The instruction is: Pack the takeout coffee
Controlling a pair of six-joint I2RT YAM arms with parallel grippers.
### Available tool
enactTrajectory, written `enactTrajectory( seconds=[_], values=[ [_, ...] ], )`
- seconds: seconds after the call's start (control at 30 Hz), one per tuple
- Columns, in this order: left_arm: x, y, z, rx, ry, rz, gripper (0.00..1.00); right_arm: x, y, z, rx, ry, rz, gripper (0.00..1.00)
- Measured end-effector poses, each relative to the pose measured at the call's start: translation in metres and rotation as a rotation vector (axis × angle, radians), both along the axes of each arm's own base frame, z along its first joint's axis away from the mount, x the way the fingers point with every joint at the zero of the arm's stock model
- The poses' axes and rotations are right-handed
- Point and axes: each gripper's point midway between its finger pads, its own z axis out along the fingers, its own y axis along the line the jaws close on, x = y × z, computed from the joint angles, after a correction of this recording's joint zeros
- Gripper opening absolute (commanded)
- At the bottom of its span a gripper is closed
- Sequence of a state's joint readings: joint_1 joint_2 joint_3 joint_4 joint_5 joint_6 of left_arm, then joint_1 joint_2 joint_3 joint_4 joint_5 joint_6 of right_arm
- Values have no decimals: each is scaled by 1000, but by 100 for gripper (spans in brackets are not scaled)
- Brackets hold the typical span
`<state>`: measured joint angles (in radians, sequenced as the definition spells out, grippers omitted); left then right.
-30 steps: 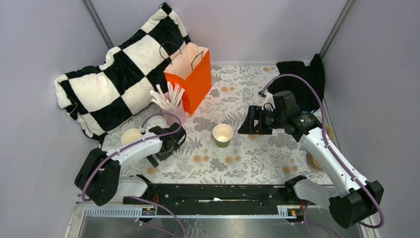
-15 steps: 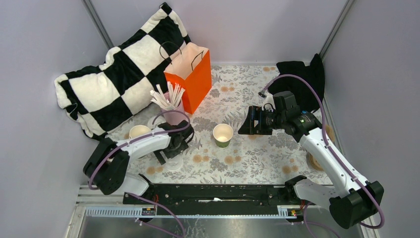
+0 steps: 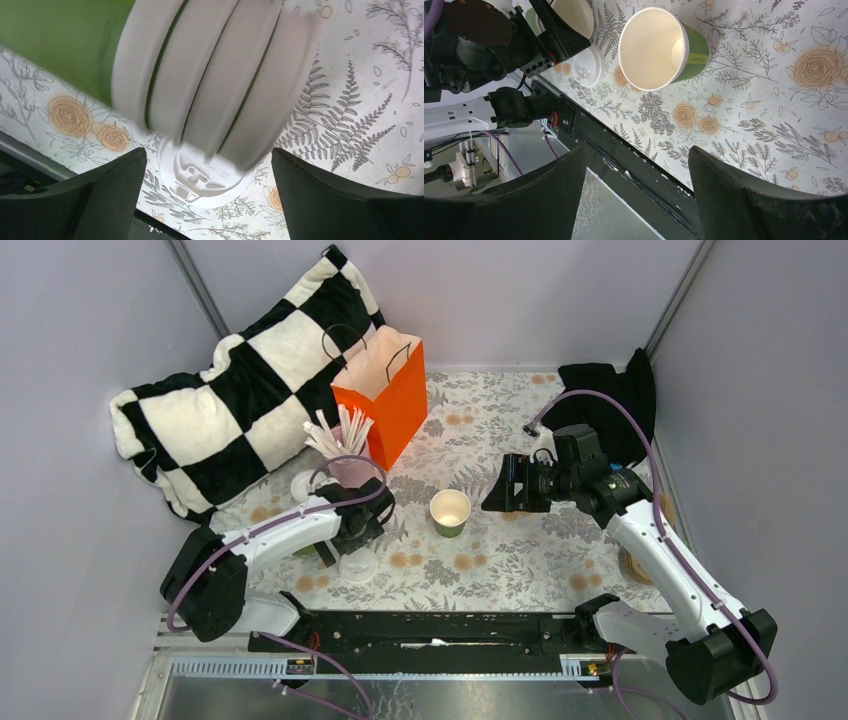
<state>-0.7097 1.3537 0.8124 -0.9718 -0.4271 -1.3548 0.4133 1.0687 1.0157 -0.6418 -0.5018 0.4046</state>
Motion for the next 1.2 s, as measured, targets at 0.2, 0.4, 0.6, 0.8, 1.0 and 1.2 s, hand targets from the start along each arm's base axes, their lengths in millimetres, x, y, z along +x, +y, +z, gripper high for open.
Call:
enactTrajectory(
  seconds=[0.2,0.4,0.6,0.8,1.0,1.2],
  values=[
    [19,-12,27,-1,-36,-106,99,0,0,0,0,0,0,81],
    [39,-18,66,0,-121,-159,98,0,0,0,0,0,0,81],
    [40,-3,52,164,-14,-166,98,-1,0,-3,-3,6,0,81],
    [63,9,49,358,41,-199,99,-1,0,-3,-3,6,1,81],
    [84,32,61,436,30,-210,86,-4,-2,-4,-2,4,0,81],
    [95,45,53,437,37,-232,62,-4,-2,-3,-1,0,1,81]
  ],
)
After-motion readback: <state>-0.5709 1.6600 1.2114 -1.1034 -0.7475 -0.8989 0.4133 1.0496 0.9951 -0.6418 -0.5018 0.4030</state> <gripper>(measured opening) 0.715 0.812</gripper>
